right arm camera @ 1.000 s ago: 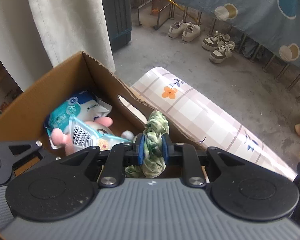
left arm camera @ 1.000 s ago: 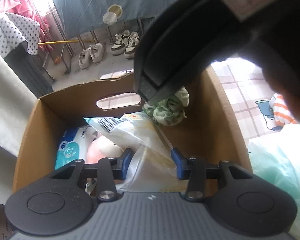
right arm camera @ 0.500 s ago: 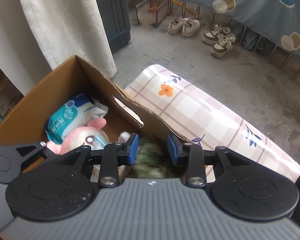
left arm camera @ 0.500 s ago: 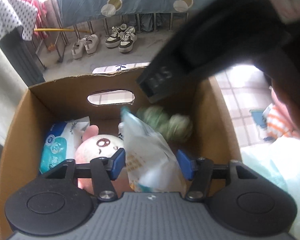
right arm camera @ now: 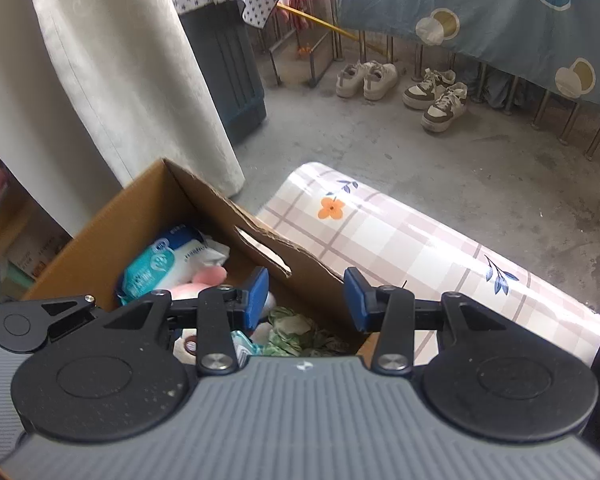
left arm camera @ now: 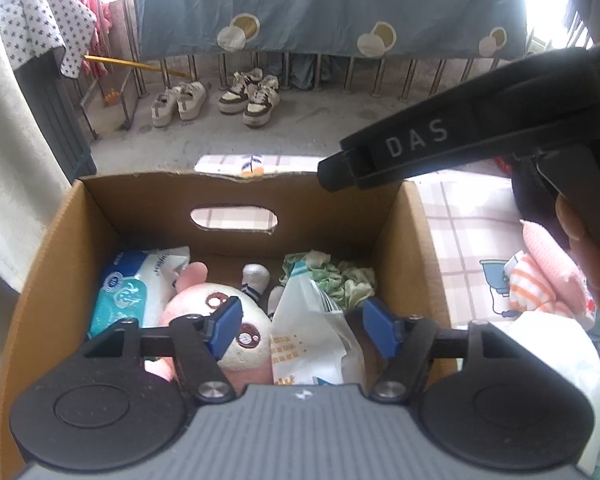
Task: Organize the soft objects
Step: 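Withdraw both grippers from the box back toward the pile, then grasp the folded blue towel with the left gripper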
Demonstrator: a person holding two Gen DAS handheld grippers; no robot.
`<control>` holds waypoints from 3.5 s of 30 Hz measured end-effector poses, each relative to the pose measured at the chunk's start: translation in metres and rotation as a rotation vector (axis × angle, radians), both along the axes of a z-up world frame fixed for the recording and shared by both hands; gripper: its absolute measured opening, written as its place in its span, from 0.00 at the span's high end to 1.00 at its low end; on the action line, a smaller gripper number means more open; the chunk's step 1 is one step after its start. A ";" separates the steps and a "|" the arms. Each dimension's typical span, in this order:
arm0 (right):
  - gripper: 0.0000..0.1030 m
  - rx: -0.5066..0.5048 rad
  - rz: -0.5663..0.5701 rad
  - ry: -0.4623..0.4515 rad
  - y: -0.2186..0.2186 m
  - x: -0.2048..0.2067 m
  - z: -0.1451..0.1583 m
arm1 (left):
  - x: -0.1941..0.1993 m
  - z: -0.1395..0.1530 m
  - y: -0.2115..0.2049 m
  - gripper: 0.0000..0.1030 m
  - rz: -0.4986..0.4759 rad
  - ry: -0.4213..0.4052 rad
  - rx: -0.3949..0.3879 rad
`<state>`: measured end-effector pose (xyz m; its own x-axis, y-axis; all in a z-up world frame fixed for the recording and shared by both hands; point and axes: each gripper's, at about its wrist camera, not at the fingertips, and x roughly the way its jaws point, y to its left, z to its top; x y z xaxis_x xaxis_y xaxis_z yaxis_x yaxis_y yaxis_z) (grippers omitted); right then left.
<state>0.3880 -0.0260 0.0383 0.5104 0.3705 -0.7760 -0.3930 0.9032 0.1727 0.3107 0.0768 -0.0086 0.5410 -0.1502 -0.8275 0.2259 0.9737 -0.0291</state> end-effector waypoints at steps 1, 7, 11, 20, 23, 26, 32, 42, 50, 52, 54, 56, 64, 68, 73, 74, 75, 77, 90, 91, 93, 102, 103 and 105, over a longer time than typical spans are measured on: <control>0.59 0.010 -0.003 -0.005 -0.003 -0.002 0.003 | -0.002 0.003 0.000 0.30 0.002 -0.007 0.004; 0.50 0.092 -0.021 -0.016 -0.023 -0.024 0.030 | -0.022 0.028 0.008 0.23 0.034 -0.034 -0.021; 0.42 0.160 -0.016 -0.035 -0.042 -0.053 0.055 | -0.048 0.055 0.014 0.19 0.062 -0.083 -0.026; 0.21 0.321 -0.003 -0.123 -0.115 -0.157 0.110 | -0.152 0.122 0.010 0.04 0.088 -0.228 -0.025; 0.19 0.377 -0.007 -0.150 -0.153 -0.200 0.121 | -0.190 0.132 -0.004 0.01 0.074 -0.279 -0.038; 0.16 0.421 -0.018 -0.169 -0.191 -0.248 0.120 | -0.227 0.133 -0.024 0.01 0.052 -0.337 -0.069; 0.11 0.466 -0.122 -0.177 -0.267 -0.336 0.089 | -0.282 0.120 -0.078 0.01 -0.008 -0.391 -0.167; 0.01 0.243 -0.329 -0.283 -0.328 -0.452 0.037 | -0.313 0.092 -0.173 0.00 -0.177 -0.338 -0.225; 0.01 0.075 -0.500 -0.263 -0.341 -0.490 0.009 | -0.319 0.058 -0.209 0.00 -0.227 -0.299 -0.256; 0.01 0.021 -0.556 -0.266 -0.343 -0.495 0.008 | -0.316 0.050 -0.216 0.00 -0.240 -0.280 -0.259; 0.01 -0.029 -0.603 -0.275 -0.344 -0.496 0.006 | -0.313 0.043 -0.223 0.00 -0.256 -0.265 -0.258; 0.01 -0.068 -0.641 -0.284 -0.345 -0.497 0.004 | -0.310 0.038 -0.227 0.00 -0.261 -0.261 -0.252; 0.01 -0.052 -0.747 -0.295 -0.366 -0.508 -0.013 | -0.307 0.025 -0.232 0.00 -0.384 -0.262 -0.315; 0.01 -0.008 -0.765 -0.273 -0.379 -0.506 -0.037 | -0.305 0.013 -0.247 0.00 -0.461 -0.253 -0.284; 0.01 0.120 -0.743 -0.255 -0.396 -0.486 -0.053 | -0.292 0.001 -0.273 0.00 -0.505 -0.295 -0.182; 0.01 0.139 -0.717 -0.258 -0.399 -0.478 -0.052 | -0.286 -0.001 -0.278 0.00 -0.501 -0.297 -0.170; 0.01 0.149 -0.691 -0.267 -0.399 -0.468 -0.050 | -0.280 -0.004 -0.282 0.00 -0.491 -0.292 -0.167; 0.01 0.144 -0.631 -0.286 -0.400 -0.446 -0.043 | -0.264 -0.010 -0.288 0.00 -0.464 -0.270 -0.182; 0.31 0.071 -0.396 -0.138 -0.418 -0.265 -0.074 | -0.183 -0.061 -0.326 0.21 -0.333 -0.023 -0.307; 0.35 0.081 -0.399 -0.113 -0.419 -0.257 -0.080 | -0.177 -0.065 -0.327 0.21 -0.315 0.001 -0.328; 0.44 0.091 -0.406 -0.077 -0.422 -0.246 -0.093 | -0.166 -0.071 -0.329 0.21 -0.278 0.042 -0.357; 0.53 0.133 -0.408 0.032 -0.429 -0.233 -0.129 | -0.128 -0.101 -0.335 0.35 -0.146 0.164 -0.453; 0.53 0.146 -0.409 0.047 -0.430 -0.233 -0.132 | -0.127 -0.102 -0.337 0.38 -0.144 0.168 -0.451; 0.54 0.175 -0.401 0.077 -0.431 -0.234 -0.137 | -0.127 -0.103 -0.340 0.51 -0.146 0.171 -0.449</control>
<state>0.1536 -0.4574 -0.0991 0.5834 0.2840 -0.7609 0.0025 0.9362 0.3514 0.1837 -0.2631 -0.1116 0.3504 -0.5759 -0.7387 0.3142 0.8152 -0.4865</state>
